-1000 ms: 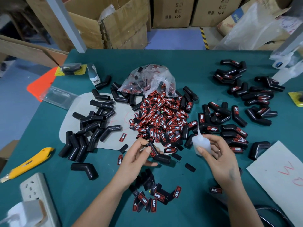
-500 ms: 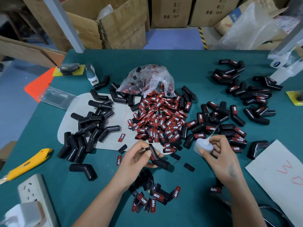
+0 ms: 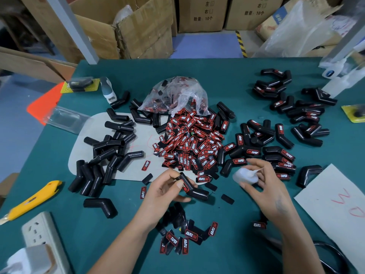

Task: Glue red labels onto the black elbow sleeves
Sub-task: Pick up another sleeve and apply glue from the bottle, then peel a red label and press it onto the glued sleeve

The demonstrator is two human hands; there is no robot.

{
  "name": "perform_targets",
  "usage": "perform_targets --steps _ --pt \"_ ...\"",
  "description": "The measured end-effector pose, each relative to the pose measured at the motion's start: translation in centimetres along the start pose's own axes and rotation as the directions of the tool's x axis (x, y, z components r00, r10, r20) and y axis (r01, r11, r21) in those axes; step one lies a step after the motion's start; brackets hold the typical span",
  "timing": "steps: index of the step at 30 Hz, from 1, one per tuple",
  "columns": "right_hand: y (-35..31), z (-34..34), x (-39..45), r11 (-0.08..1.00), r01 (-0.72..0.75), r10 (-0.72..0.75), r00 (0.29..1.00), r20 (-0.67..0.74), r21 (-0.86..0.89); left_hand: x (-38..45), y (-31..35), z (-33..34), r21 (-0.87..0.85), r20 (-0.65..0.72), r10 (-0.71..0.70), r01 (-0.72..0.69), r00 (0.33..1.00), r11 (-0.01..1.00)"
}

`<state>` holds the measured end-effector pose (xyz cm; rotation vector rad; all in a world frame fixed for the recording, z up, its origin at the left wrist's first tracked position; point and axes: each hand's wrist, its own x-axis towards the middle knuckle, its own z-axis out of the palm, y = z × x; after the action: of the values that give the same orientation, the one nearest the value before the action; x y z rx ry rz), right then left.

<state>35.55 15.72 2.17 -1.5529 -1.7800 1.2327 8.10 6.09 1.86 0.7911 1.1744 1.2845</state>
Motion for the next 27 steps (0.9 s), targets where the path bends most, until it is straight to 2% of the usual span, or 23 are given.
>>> perform_targets --steps 3,5,7,8,9,11,13,15,17,20,27 --pt "-0.3 -0.7 -0.9 0.998 0.002 -0.002 1.000 -0.009 0.057 0.0 0.0 0.1 0.010 -0.012 -0.002 0.002 1.000 1.000" --pt "-0.5 -1.3 -2.6 0.992 0.064 -0.042 0.981 -0.192 0.110 0.0 0.1 0.2 0.016 -0.023 0.000 0.000 1.000 1.000" --pt "-1.2 -1.6 -5.0 0.973 0.202 -0.121 0.859 -0.497 0.113 0.1 0.0 0.0 0.020 -0.034 0.009 -0.009 0.999 1.000" --pt "-1.9 -1.4 -6.2 0.959 0.272 -0.176 0.786 -0.592 0.076 0.1 0.0 -0.1 0.026 -0.032 0.016 -0.015 0.999 1.000" --pt "-2.5 -0.7 -6.9 0.938 0.345 -0.247 0.750 -0.614 0.044 0.2 -0.1 -0.2 0.034 -0.025 0.025 -0.024 0.999 0.999" --pt "-3.8 1.6 -7.1 0.886 0.461 -0.389 0.798 -0.461 0.050 0.3 -0.3 -0.4 0.047 -0.011 0.042 -0.042 0.999 0.998" --pt "-5.2 4.3 -5.7 0.877 0.478 -0.459 0.864 -0.208 0.053 0.3 -0.3 -0.4 0.071 -0.005 0.058 -0.057 0.998 0.996" --pt "-6.1 6.4 -3.9 0.905 0.418 -0.420 0.908 0.002 0.083 0.3 -0.3 -0.5 0.083 -0.015 0.075 -0.073 0.997 0.994" --pt "-5.9 8.0 -2.8 0.939 0.335 -0.344 0.929 0.135 0.082 0.3 -0.2 -0.6 0.076 -0.033 0.089 -0.086 0.996 0.993" --pt "-4.9 9.5 -2.6 0.951 0.300 -0.309 0.937 0.163 0.074 0.4 -0.2 -0.7 0.089 -0.052 0.113 -0.109 0.992 0.990" --pt "-4.4 10.1 -2.7 0.949 0.280 -0.297 0.949 0.108 0.148 0.4 -1.1 -0.7 0.158 -0.056 0.133 -0.122 0.990 0.980"
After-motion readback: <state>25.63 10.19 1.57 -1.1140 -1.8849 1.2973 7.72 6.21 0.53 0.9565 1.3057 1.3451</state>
